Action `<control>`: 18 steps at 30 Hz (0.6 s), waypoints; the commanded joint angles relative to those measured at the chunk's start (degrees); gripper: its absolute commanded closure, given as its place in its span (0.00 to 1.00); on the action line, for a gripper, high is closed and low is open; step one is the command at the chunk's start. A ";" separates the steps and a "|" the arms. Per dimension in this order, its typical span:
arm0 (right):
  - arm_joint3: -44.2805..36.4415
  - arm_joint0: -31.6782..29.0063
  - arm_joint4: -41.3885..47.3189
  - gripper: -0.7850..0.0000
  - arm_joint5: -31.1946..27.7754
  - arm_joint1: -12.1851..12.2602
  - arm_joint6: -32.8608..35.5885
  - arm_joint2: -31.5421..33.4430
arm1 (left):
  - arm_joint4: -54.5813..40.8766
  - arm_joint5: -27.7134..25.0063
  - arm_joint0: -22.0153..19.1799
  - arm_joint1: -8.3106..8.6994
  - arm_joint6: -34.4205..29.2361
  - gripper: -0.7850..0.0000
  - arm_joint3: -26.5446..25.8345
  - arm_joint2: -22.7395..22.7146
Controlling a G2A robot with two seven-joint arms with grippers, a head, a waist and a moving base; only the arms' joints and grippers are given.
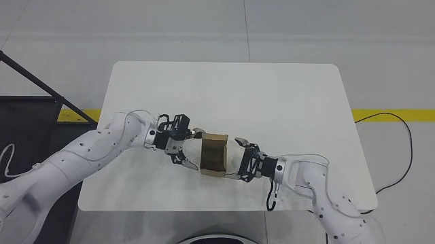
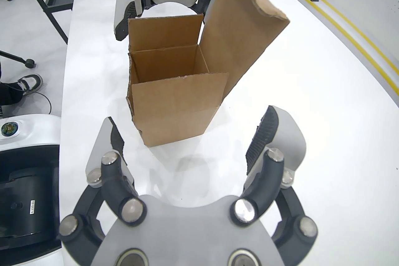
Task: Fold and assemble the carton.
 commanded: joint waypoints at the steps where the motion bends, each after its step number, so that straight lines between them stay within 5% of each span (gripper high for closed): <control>1: -0.18 -0.53 0.63 0.00 0.55 0.11 -0.90 0.72 | -0.30 0.01 0.48 0.27 0.82 0.00 0.30 -0.82; 11: -6.25 -6.02 1.00 0.12 2.52 1.06 -3.63 4.44 | -0.24 2.35 4.43 2.53 4.44 0.00 -1.56 -6.01; 14: -8.73 -7.53 0.48 0.09 3.35 1.26 -2.35 4.88 | 1.15 3.59 6.08 3.71 6.12 0.00 -2.79 -7.66; 15: -9.53 -8.01 0.45 0.03 3.82 1.30 -1.82 5.04 | 1.59 4.07 6.69 4.15 6.71 0.21 -3.20 -8.25; 16: -10.34 -8.53 0.38 0.00 4.39 1.35 -1.12 5.20 | 2.00 4.47 7.37 4.62 7.30 0.20 -3.69 -8.84; 18: -10.34 -8.53 0.38 0.00 4.39 1.35 -1.12 5.20 | 2.26 5.73 8.91 5.62 8.20 0.02 -4.44 -10.20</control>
